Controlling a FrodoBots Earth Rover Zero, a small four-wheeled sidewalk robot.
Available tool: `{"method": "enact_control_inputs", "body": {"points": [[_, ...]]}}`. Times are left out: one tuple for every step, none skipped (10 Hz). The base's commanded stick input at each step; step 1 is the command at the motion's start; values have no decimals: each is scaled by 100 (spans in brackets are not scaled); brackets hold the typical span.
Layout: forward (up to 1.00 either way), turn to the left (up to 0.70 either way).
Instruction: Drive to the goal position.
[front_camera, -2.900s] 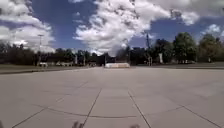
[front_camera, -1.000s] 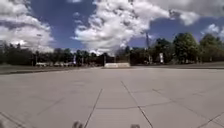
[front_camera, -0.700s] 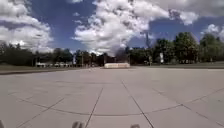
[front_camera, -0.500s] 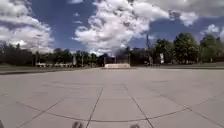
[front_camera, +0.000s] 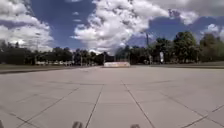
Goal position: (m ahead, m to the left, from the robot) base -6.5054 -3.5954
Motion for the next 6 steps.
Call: {"method": "enact_control_inputs", "body": {"points": [[70, 0], [70, 0], [70, 0], [70, 0], [70, 0], [70, 0]]}}
